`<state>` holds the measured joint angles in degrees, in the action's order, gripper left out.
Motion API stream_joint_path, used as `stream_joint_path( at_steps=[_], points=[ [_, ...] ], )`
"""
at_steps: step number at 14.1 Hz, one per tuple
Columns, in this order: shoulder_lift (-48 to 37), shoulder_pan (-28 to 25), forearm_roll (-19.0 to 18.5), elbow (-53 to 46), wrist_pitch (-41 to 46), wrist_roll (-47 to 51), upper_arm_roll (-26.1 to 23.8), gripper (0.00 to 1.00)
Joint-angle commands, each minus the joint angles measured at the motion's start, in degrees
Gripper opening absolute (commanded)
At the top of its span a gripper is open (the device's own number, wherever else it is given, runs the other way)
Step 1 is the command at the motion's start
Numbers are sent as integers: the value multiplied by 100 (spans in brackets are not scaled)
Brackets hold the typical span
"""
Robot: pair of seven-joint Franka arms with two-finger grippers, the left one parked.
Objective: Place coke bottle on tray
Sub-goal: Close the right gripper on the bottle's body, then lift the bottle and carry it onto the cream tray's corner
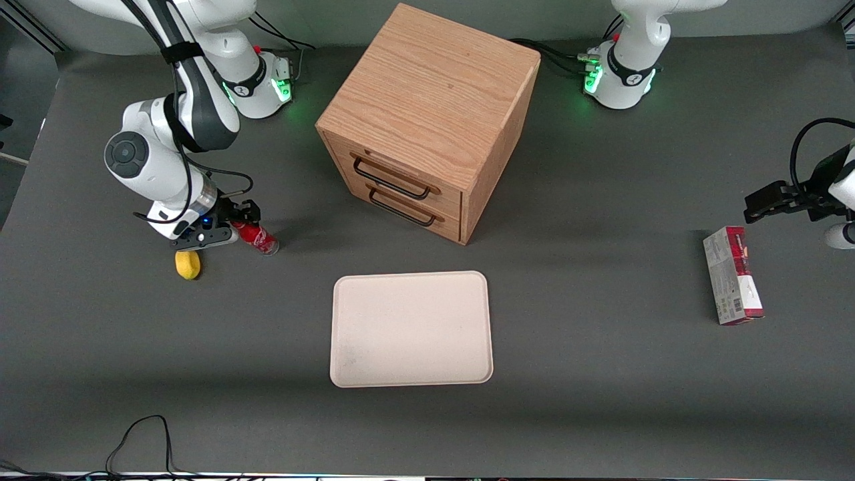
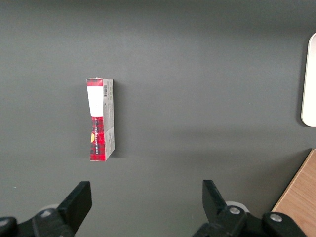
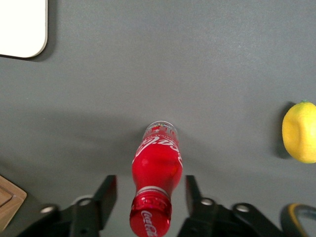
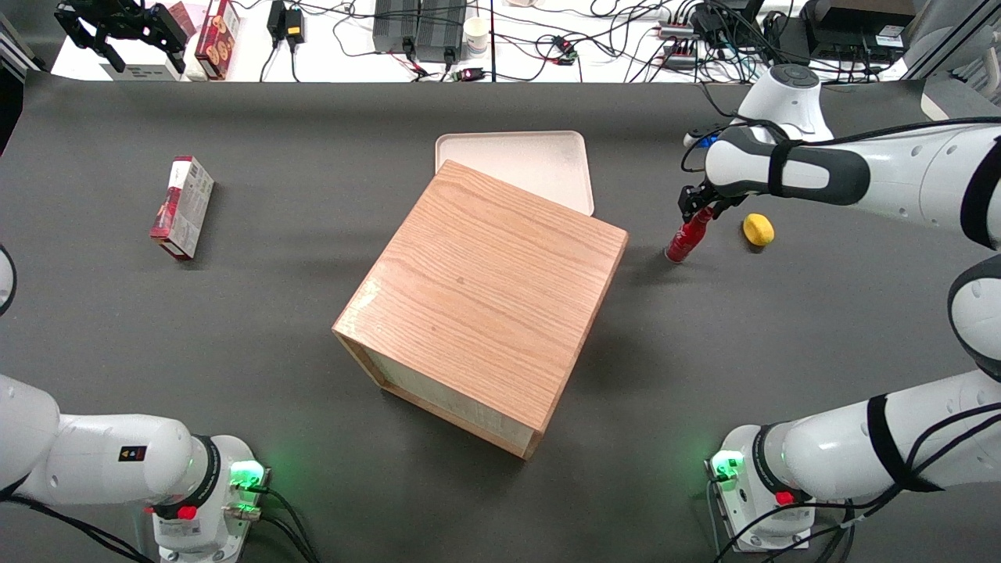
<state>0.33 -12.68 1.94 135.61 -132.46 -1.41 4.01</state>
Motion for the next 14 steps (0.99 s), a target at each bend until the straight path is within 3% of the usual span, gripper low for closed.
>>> stream_joint_path(
  at_steps=[1, 8, 14],
  points=[
    [-33, -33, 17, 1, 10, -78, 21, 0],
    [-138, -15, 17, -130, 272, -96, 56, 0],
    [45, 64, 17, -2350, 2862, -114, 188, 0]
  ],
)
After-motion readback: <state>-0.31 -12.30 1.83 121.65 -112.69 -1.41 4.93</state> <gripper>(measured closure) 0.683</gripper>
